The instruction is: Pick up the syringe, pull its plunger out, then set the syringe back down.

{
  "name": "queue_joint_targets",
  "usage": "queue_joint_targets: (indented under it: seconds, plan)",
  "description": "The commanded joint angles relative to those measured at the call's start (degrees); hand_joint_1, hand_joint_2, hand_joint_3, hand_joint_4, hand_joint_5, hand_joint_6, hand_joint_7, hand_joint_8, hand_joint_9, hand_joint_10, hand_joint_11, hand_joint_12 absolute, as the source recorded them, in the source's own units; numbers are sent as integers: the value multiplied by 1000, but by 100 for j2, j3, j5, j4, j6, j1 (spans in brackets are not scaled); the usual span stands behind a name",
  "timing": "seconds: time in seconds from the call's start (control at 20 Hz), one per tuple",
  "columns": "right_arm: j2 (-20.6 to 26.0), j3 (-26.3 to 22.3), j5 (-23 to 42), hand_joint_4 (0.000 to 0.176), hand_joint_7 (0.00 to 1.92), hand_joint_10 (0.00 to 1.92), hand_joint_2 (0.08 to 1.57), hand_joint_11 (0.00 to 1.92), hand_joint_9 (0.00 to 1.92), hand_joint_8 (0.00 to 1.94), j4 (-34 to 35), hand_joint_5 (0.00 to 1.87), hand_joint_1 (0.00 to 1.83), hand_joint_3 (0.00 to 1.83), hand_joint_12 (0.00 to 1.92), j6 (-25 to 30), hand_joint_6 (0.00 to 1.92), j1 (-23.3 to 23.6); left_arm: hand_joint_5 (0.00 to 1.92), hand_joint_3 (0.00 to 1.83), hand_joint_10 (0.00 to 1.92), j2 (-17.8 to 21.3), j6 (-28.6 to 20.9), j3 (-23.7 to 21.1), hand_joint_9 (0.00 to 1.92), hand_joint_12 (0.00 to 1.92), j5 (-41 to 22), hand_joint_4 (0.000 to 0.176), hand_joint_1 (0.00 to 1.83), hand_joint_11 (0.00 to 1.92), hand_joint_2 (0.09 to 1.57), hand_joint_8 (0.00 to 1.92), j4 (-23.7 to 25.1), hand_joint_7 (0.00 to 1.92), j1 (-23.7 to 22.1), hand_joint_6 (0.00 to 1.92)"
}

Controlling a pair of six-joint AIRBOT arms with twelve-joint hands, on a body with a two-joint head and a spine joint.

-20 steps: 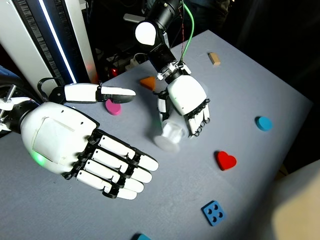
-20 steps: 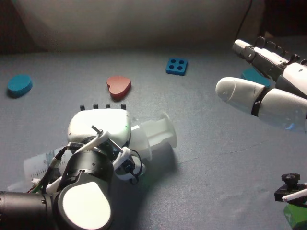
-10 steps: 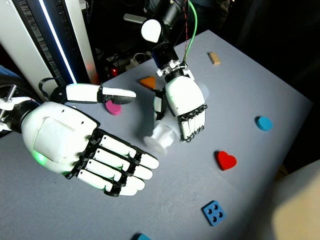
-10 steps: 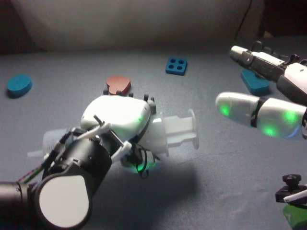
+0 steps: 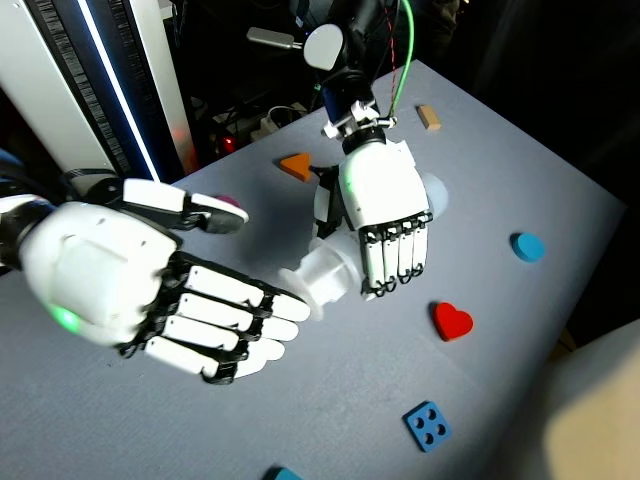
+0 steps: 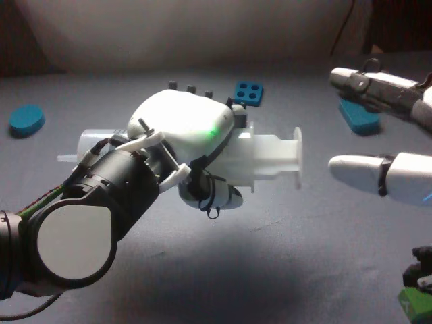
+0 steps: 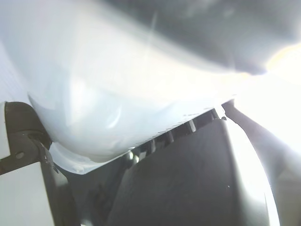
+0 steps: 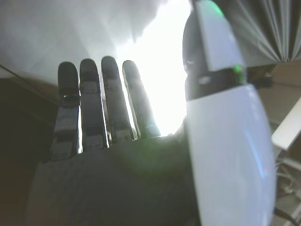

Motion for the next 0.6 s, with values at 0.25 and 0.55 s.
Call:
queue_joint_targets:
  seconds: [0.25, 0.55]
  plan:
    - [382, 187, -241, 0, 271, 0, 1045, 0, 232, 0, -1057, 240, 1057, 0, 616, 1879, 4, 102, 762, 0, 1504, 282, 23, -66, 761, 1370, 227, 0, 1360, 691, 1184, 1151, 669, 903, -223, 1112]
    - [97, 837, 97, 0, 291, 2, 1048, 0, 235, 9, -2088, 240, 1046, 1, 593, 2563, 5, -54, 752, 0, 1493, 391, 23, -22, 747, 1342, 137, 0, 1359, 676, 1185, 1156, 673, 911, -365, 1126]
